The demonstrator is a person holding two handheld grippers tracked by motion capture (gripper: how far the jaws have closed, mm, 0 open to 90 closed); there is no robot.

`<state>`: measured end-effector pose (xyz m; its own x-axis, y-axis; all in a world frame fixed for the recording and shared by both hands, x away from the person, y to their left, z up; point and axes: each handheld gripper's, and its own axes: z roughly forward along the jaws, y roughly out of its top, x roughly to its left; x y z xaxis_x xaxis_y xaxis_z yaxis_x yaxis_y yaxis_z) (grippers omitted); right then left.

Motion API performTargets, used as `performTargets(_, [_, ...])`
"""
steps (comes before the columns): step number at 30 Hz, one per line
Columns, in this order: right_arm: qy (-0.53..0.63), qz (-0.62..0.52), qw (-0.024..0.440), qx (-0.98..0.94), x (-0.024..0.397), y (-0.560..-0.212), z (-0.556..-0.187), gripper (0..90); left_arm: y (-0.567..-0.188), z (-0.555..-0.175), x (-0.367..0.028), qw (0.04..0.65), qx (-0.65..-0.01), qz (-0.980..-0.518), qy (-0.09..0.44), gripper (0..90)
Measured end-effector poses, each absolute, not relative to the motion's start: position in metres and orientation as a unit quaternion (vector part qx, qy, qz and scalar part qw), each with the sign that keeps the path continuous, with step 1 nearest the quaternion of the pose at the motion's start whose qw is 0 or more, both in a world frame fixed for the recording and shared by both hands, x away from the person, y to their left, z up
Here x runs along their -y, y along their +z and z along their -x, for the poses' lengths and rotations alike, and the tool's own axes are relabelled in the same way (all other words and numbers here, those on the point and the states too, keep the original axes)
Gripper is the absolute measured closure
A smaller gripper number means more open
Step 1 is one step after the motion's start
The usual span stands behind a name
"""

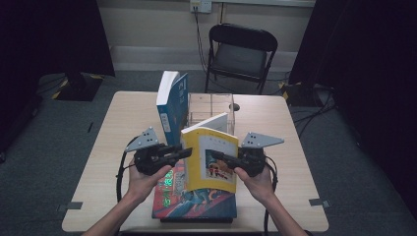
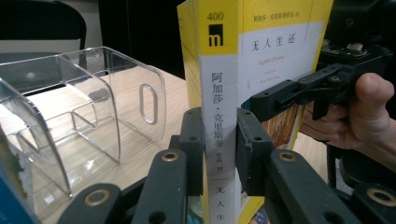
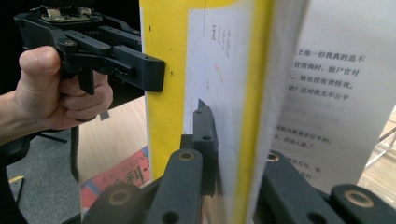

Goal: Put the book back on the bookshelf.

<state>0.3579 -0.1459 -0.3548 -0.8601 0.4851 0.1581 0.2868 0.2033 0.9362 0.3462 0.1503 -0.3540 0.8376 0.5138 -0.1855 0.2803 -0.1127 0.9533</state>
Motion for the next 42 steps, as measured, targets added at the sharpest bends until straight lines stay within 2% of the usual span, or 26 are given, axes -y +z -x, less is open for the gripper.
performTargets(4, [0.578,-0.247,0.083,-0.774,0.15,-0.357,-0.354,80.1,-0.353,-0.338,-0.148,0.61,-0.262,-0.741,0.102,75.5])
performTargets(5, [0.579,-0.244,0.089,-0.773,0.151,-0.358,-0.352,76.3,-0.353,-0.336,-0.147,0.609,-0.26,-0.742,0.105,75.7])
performTargets(13, [0.582,-0.255,0.123,-0.762,0.165,-0.362,-0.346,65.9,-0.353,-0.33,-0.149,0.606,-0.253,-0.745,0.113,76.1])
performTargets(19, [0.583,-0.282,0.137,-0.75,0.174,-0.365,-0.35,46.6,-0.353,-0.321,-0.149,0.604,-0.247,-0.748,0.125,76.1])
performTargets(23, [0.592,-0.278,0.114,-0.748,0.18,-0.368,-0.358,33.1,-0.353,-0.317,-0.148,0.603,-0.241,-0.75,0.128,76.1])
performTargets(28, [0.6,-0.255,0.082,-0.754,0.179,-0.375,-0.368,27.0,-0.352,-0.312,-0.147,0.601,-0.23,-0.755,0.127,75.3])
performTargets(31, [0.6,-0.25,0.081,-0.756,0.177,-0.376,-0.369,26.2,-0.352,-0.312,-0.147,0.601,-0.233,-0.754,0.121,74.6])
performTargets(42, [0.589,-0.256,0.099,-0.76,0.176,-0.373,-0.365,36.0,-0.355,-0.319,-0.134,0.597,-0.237,-0.757,0.119,69.9])
